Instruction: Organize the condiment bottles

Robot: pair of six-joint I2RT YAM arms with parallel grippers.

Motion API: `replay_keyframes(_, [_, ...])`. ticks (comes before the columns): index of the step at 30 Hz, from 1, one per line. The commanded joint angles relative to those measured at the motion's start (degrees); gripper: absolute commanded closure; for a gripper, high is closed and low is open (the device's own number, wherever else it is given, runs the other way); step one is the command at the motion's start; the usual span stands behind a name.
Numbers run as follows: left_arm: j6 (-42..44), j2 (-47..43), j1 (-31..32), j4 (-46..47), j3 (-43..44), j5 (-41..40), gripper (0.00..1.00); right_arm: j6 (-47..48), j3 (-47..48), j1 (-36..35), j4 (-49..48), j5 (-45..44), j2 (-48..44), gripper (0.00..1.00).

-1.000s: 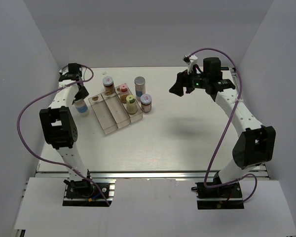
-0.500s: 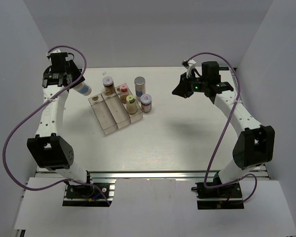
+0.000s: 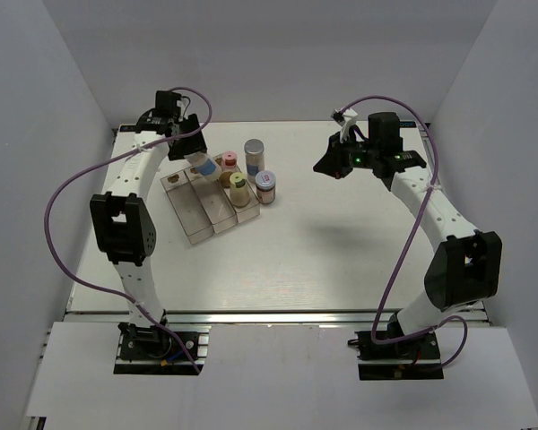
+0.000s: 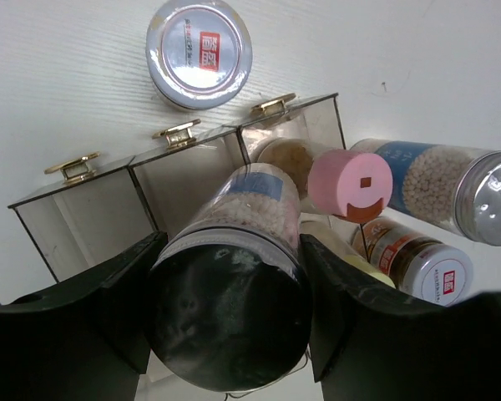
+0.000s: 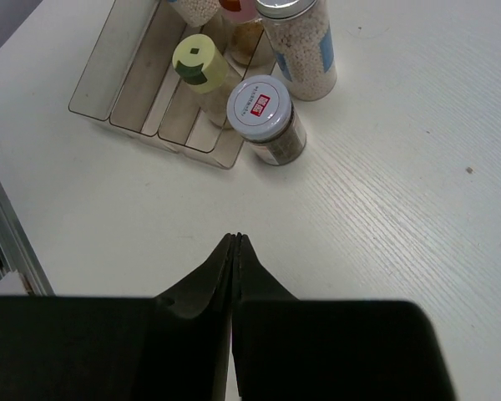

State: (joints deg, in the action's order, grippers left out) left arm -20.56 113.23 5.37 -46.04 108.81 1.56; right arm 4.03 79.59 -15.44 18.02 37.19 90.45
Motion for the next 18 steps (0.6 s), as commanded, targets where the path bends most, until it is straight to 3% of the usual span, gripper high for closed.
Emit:
replay_keyframes(1, [1.6, -2.6, 1.2, -0.8, 4.9, -4.3, 1.00, 0.6, -0.7, 0.1, -1.5, -0.7, -2.7, 1.00])
replay_keyframes(18, [3.8, -0.5, 4.7, -3.5, 4.6, -13.9, 1.00, 0.5, 0.5, 0.2, -1.6, -0.6, -1.1, 1.00])
